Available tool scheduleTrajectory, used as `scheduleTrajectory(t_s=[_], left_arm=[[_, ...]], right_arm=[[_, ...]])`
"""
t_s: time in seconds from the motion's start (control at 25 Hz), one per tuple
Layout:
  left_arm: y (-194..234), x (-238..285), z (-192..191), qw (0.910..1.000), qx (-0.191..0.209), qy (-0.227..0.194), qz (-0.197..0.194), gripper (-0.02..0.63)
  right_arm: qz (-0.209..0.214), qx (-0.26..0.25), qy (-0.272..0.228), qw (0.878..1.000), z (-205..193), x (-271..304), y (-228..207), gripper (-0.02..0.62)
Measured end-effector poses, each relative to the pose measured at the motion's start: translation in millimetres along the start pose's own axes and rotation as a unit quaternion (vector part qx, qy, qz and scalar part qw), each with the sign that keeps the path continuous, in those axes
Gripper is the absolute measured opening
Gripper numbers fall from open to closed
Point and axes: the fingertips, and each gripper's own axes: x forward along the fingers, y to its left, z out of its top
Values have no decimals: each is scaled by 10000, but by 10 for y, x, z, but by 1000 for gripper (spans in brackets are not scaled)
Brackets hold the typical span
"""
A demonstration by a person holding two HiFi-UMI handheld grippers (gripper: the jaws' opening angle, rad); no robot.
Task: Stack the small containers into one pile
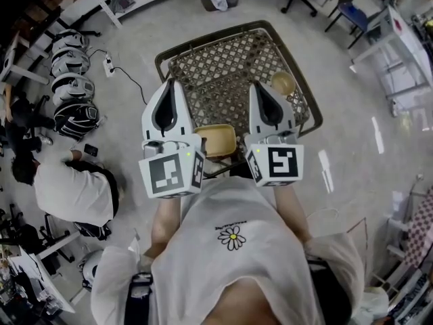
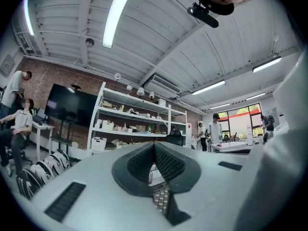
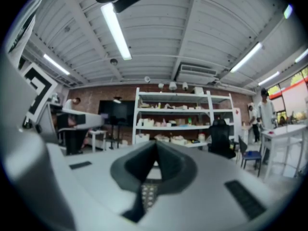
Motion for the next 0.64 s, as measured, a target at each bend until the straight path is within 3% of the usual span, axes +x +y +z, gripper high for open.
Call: scheduleTrajectory(t_s=[0.64], left_arm=[[-25,-1,-48,9999,119,39,41,25]], right_arm=[[-72,83,49,9999,-47,-26,-99,31]])
